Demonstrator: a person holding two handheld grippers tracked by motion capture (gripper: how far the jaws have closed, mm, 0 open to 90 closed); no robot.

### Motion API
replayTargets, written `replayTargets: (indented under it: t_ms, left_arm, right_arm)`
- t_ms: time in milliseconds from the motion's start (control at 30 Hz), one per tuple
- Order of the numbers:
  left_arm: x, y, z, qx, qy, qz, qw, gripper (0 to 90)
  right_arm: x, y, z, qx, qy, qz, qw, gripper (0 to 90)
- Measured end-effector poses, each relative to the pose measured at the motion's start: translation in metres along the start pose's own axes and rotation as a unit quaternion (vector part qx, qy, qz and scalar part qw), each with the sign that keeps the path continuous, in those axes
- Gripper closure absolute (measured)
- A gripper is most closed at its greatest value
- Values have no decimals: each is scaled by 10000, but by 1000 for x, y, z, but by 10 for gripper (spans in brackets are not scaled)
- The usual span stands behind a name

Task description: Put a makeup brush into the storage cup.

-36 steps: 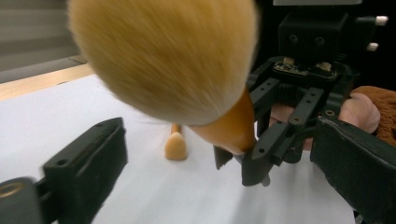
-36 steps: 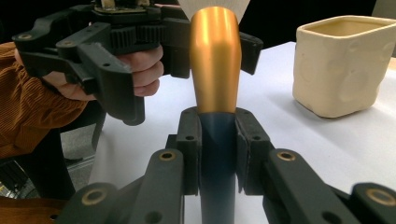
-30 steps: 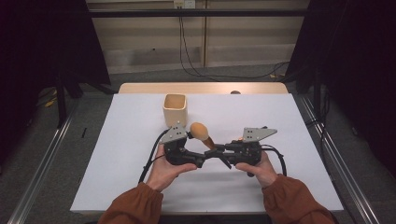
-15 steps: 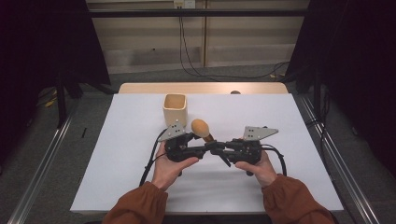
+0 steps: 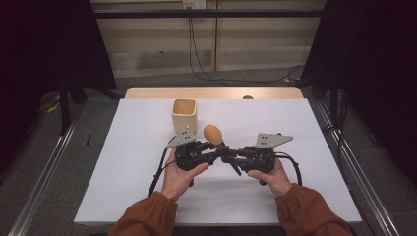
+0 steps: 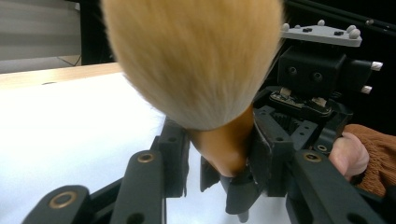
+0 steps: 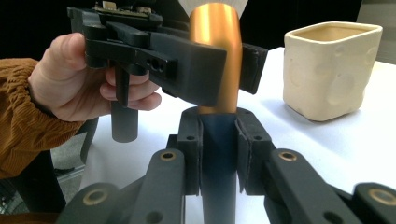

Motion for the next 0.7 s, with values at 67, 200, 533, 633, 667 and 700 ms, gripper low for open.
replayTargets:
  t_ms: [67, 200, 533, 633, 667, 700]
  left_arm:
    - [-1, -1, 1, -31, -31, -53, 10000, 619]
    - [0, -4, 0, -84, -45, -71, 9999, 626]
    - [-1, -3, 0, -195, -55, -117, 9997, 632]
    - [-1, -2, -2, -170, -54, -109, 9998, 633]
    - [-1, -2, -2, -169, -55, -113, 9998, 633]
    - [-2, -2, -3, -167, -74, -136, 9997, 633]
  right_arm:
    - [1, 0, 0, -18, -13, 19, 10000, 747]
    - [4, 0, 2, -60, -40, 53, 10000, 742]
    - [1, -1, 0, -58, -41, 62, 10000, 619]
    - [1, -2, 1, -86, -43, 57, 9999, 572]
    - [1, -2, 2, -120, -68, 80, 9999, 533]
    - [1, -3, 2, -125, -62, 78, 9999, 533]
Point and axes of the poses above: each handheld gripper's, and its own axes: y roughly backward along the jaws, z roughly out of its underside, x roughly to its right, the point moved 6 cm from there along -y, roughly forward along the jaws
